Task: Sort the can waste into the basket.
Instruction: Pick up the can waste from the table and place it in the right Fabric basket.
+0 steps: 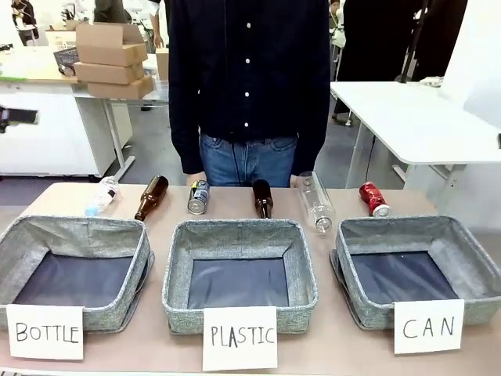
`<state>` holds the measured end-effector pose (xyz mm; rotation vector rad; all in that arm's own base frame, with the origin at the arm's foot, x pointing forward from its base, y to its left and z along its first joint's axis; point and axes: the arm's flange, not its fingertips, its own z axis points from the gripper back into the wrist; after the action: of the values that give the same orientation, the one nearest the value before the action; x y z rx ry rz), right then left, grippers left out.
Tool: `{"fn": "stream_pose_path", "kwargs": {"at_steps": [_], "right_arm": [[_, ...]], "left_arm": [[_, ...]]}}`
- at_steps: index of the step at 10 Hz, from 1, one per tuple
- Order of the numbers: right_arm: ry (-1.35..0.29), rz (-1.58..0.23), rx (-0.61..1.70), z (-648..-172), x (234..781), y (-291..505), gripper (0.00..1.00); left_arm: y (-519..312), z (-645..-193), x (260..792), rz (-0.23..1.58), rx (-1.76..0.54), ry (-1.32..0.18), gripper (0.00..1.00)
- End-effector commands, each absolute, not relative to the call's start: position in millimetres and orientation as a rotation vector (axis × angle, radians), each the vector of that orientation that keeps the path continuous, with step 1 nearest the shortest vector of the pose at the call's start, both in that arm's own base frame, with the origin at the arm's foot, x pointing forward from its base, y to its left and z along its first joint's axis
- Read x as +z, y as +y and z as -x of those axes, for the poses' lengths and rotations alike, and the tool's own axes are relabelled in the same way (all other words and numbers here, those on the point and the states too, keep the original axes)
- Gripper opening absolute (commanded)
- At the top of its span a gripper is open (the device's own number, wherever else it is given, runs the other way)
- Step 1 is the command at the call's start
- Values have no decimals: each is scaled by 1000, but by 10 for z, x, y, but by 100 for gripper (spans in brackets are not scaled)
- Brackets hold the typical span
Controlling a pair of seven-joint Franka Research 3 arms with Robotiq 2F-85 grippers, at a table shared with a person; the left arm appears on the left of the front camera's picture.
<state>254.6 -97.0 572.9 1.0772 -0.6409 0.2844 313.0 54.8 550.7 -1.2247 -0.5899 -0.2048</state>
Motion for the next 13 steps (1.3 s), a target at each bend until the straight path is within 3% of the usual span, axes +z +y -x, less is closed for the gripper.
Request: {"fn": "stream_pose_path", "kwargs": {"at_steps": [1,2,13], "right_arm": [[-616,-975,443,-2509,5841,-632,100],[-616,-975,443,-2509,5841,-632,100],[-616,-975,443,-2509,5841,-632,100]], "left_arm": [[69,-2023,2767,1187,-191,-472,100],[548,-3130,5507,1225,-205,-590,100],[548,-3130,5507,1225,-205,-590,100]]}}
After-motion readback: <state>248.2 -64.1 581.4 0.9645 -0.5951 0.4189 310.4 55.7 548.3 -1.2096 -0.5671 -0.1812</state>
